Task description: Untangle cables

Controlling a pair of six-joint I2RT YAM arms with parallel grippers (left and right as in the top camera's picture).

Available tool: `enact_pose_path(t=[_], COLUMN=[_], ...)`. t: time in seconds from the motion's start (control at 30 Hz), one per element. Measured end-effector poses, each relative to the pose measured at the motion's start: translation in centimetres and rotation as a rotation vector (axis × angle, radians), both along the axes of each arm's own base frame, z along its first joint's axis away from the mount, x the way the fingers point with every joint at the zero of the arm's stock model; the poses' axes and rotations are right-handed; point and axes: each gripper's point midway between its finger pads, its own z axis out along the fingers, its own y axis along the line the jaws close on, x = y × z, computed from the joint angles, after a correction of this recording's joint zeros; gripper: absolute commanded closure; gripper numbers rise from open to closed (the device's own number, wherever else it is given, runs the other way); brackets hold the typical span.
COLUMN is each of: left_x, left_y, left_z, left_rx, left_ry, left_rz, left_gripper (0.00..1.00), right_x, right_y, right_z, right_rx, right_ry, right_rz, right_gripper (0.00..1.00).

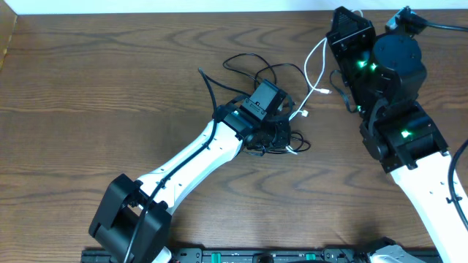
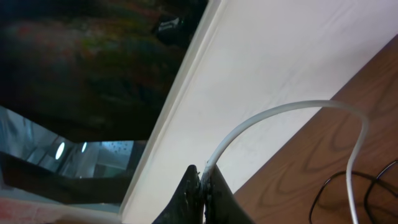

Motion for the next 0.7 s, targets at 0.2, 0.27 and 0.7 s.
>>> enact_pose_path(t=[0.2, 0.27, 0.7], left_x=[-0.3, -0.5, 0.7], left_y=[-0.3, -0.4, 3.6], left_z=[0.1, 0.2, 10.9], left_rx=[-0.017, -0.026, -0.194], left_ry=[0.014, 0.022, -0.191], left_rz=[-0.012, -0.019, 0.053], left_gripper=[0.93, 0.93, 0.92], right_x=[0.1, 0.0, -3.2], right_y=[-1.9, -2.9, -12.3], right_z=[-2.3, -3.6, -11.9], right_rx=[-0.034, -0.052, -0.167], right_ry=[0.090, 0.141, 0.525], right_rz=[-0.042, -0.066, -0.311], right_gripper=[0.98, 0.98, 0.94])
